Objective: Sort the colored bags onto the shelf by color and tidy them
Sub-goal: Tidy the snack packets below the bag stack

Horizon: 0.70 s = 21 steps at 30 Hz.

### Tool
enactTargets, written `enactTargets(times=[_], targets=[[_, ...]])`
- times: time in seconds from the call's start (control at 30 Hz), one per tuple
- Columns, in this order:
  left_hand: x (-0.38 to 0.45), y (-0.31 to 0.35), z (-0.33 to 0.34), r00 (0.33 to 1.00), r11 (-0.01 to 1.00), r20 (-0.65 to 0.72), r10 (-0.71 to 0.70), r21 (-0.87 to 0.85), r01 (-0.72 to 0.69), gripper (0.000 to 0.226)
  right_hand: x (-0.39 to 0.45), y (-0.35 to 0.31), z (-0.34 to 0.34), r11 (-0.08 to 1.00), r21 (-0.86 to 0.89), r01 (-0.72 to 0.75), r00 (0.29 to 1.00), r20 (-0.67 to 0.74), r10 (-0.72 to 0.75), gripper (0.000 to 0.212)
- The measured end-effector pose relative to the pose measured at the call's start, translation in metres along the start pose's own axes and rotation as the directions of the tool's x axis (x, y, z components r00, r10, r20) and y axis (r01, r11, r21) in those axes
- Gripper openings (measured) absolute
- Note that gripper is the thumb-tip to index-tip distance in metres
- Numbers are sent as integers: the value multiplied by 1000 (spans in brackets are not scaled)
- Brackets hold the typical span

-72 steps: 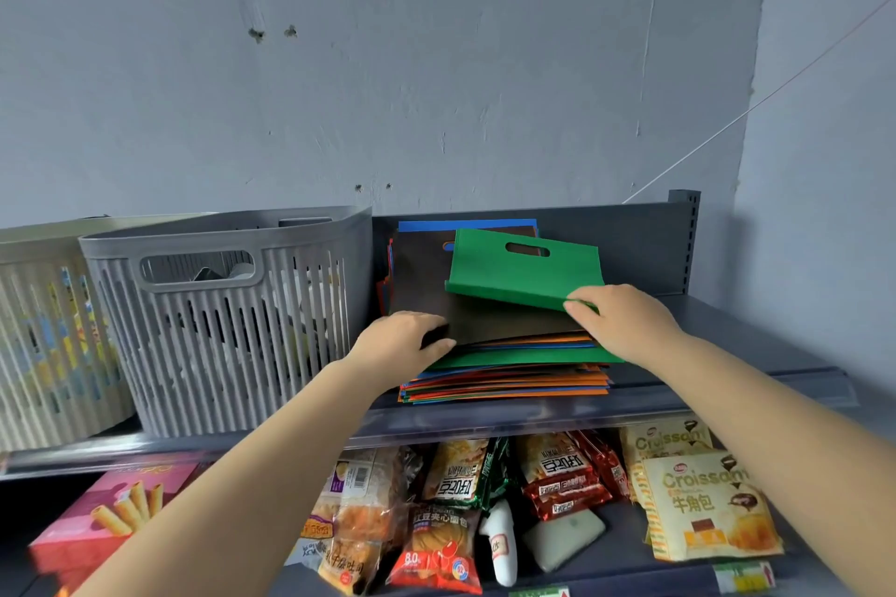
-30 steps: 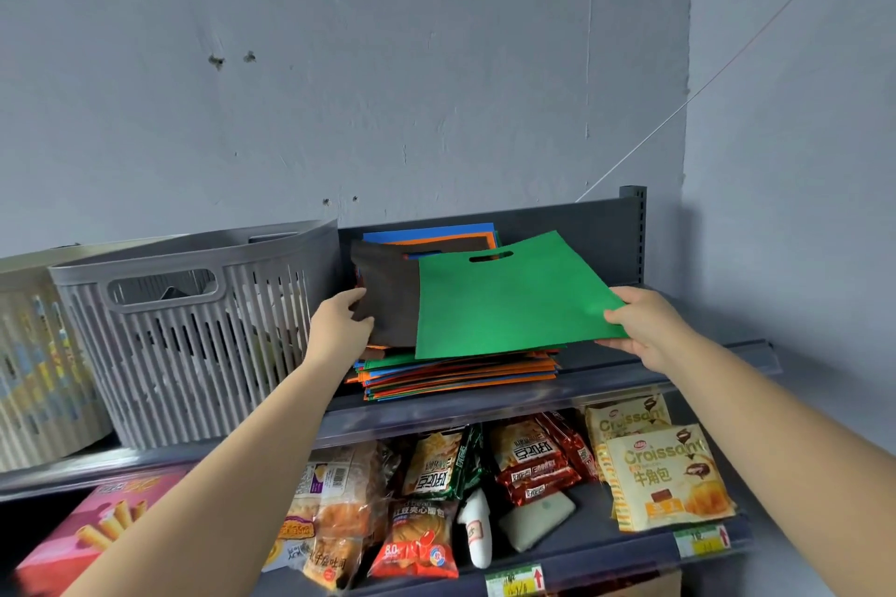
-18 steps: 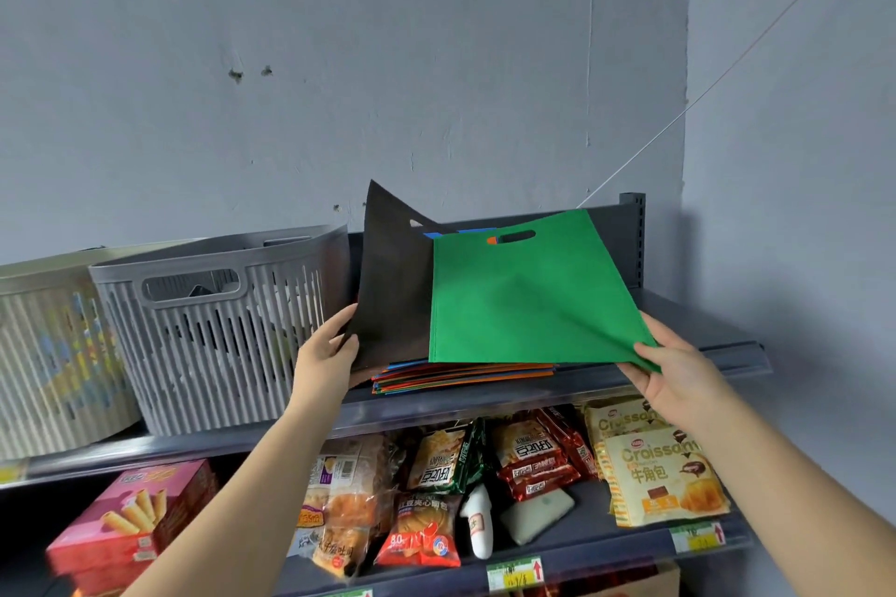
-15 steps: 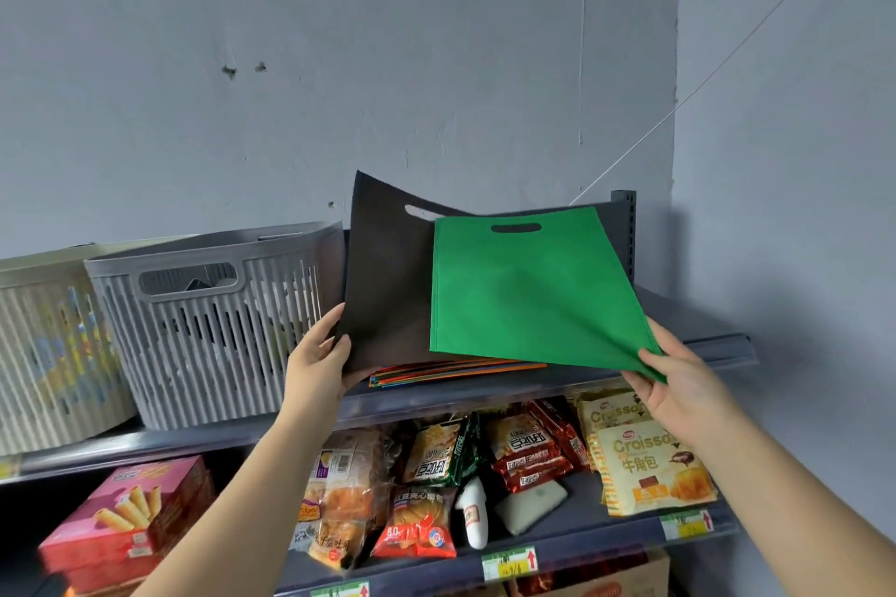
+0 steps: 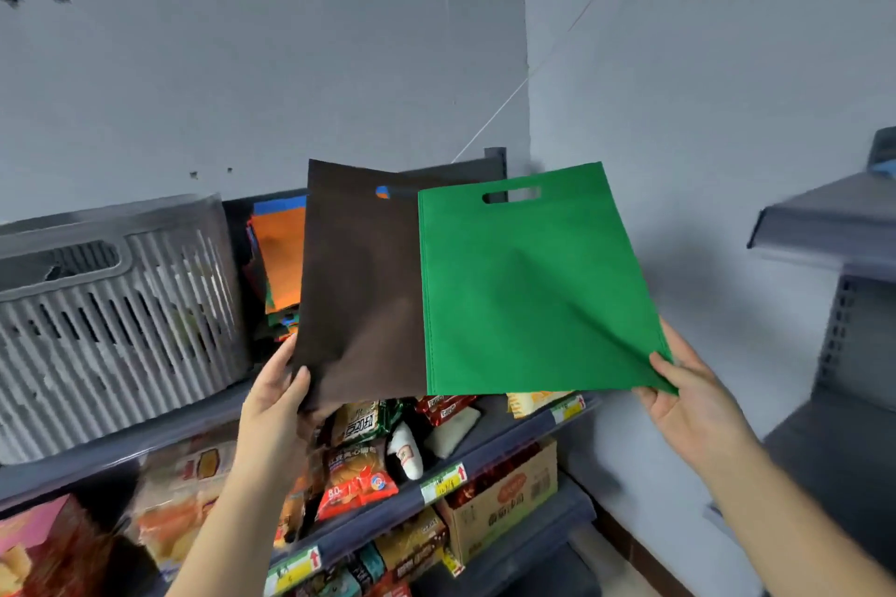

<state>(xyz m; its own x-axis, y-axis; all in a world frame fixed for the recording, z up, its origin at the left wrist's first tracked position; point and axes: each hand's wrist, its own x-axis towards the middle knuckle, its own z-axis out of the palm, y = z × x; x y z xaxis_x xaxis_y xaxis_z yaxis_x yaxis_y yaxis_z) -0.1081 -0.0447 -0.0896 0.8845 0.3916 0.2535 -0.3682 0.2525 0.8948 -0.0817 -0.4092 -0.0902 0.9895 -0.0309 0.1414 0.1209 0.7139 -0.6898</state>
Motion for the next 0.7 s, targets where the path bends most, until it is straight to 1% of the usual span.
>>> enactTargets(times=[0.07, 0.13, 0.27, 0.3, 0.33, 0.37, 0.47, 0.53, 0.6, 0.7], targets=[[-7, -12, -5, 998, 999, 49, -40, -4, 40, 44, -27, -1, -12, 999, -24, 33, 997, -62, -35, 47], [-13, -26, -5, 990, 995, 98, -99, -20, 101, 45, -54, -2, -28, 999, -22, 49, 988, -145, -52, 45], [-28, -55, 11, 949, 973, 227, -220, -24, 231, 44, -111, -7, -55, 993, -49, 112, 945, -303, -121, 58], [-32, -64, 19, 932, 965, 266, -246, -25, 262, 44, -125, -10, -63, 989, -57, 137, 931, -333, -148, 52], [-38, -70, 29, 911, 955, 311, -271, -28, 294, 43, -140, -15, -68, 985, -66, 158, 916, -364, -172, 45], [-42, -78, 39, 887, 945, 356, -295, -27, 325, 43, -155, -20, -74, 982, -66, 180, 899, -395, -191, 43], [-60, -97, 73, 805, 910, 477, -352, -28, 414, 40, -197, -39, -90, 969, -87, 231, 844, -477, -245, 44], [-71, -109, 96, 754, 881, 532, -385, -30, 472, 40, -225, -51, -98, 953, -116, 279, 797, -525, -298, 48], [-82, -121, 119, 707, 851, 573, -415, -30, 524, 39, -249, -63, -110, 938, -143, 316, 745, -575, -339, 39], [-96, -137, 154, 634, 811, 630, -448, -12, 585, 44, -282, -80, -126, 915, -175, 363, 666, -638, -386, 41]])
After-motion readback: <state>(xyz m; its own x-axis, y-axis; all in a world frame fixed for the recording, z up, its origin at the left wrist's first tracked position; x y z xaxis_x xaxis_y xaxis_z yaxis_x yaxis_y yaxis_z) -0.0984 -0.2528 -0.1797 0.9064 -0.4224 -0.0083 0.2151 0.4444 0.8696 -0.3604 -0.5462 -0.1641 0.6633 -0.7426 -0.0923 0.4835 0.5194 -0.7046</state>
